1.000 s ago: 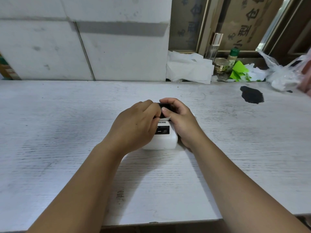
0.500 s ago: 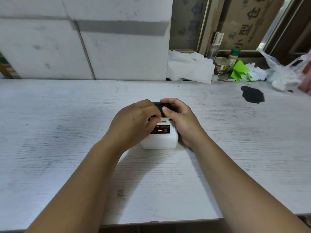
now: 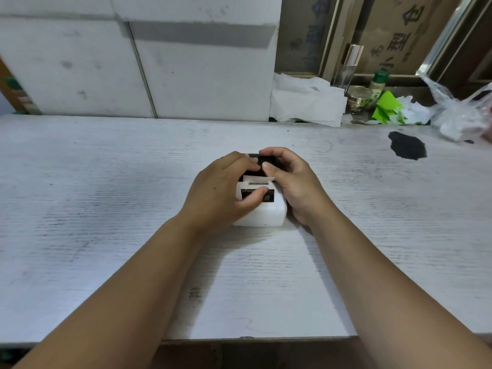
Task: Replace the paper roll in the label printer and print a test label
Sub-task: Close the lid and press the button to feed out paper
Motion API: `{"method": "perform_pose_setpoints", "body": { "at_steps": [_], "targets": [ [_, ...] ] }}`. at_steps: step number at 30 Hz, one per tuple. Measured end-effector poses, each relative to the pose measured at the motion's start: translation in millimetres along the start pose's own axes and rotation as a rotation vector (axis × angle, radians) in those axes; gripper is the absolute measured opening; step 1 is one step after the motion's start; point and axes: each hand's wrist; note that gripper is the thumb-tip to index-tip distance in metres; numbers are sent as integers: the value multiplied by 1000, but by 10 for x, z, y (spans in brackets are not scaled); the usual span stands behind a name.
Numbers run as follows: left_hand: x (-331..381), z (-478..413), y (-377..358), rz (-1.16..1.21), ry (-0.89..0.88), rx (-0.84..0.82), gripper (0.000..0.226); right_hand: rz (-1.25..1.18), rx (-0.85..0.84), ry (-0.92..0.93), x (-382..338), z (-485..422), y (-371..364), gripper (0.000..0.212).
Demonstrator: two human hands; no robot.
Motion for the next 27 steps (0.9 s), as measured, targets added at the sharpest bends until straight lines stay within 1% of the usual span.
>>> {"method": "perform_pose_setpoints", "body": {
  "at_steps": [4, 7, 9, 12, 14, 16, 17, 19, 21, 23, 25, 27],
  "targets": [
    [-1, 41, -86, 16, 17, 59, 45, 35, 39, -5, 36, -11, -23, 22],
    [-37, 24, -122, 69, 4, 69, 46, 14, 67, -11, 42, -23, -21, 21],
    [-48, -10, -139, 117, 21, 63, 47, 33, 136, -8, 61, -40, -37, 22],
    [-67, -50, -149, 208, 57, 45, 46, 51, 290, -14, 72, -53, -69, 26],
    [-116, -55, -141, 336, 102, -22, 50, 37, 311, -23, 49, -47, -72, 23],
    [-173, -43, -90, 561, 175, -113, 57, -42, 277, -26, 24, -37, -58, 21],
    [-184, -32, -56, 677, 207, -145, 59, -87, 248, -25, 10, -29, -56, 25],
    [-192, -20, -11, 824, 250, -178, 62, -120, 168, -27, 10, -21, -42, 40],
    [-196, -4, 6, 879, 270, -181, 66, -115, 55, -18, 6, 3, -49, 55],
    [-181, 4, 25, 933, 289, -174, 69, -131, -13, -6, 7, 17, -58, 64],
    [-157, 6, 40, 958, 307, -169, 63, -179, -24, -14, 3, 26, -55, 70],
    [-117, 10, 53, 962, 297, -188, 52, -138, -50, -29, -6, 35, -62, 75]
  ]
}}
Point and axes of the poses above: each hand's wrist, its own z-axis away from the middle knuckle, its own y-axis out of the back of the hand, x = y × z, and after that the axes turned 13 degrees about -x, right-handed
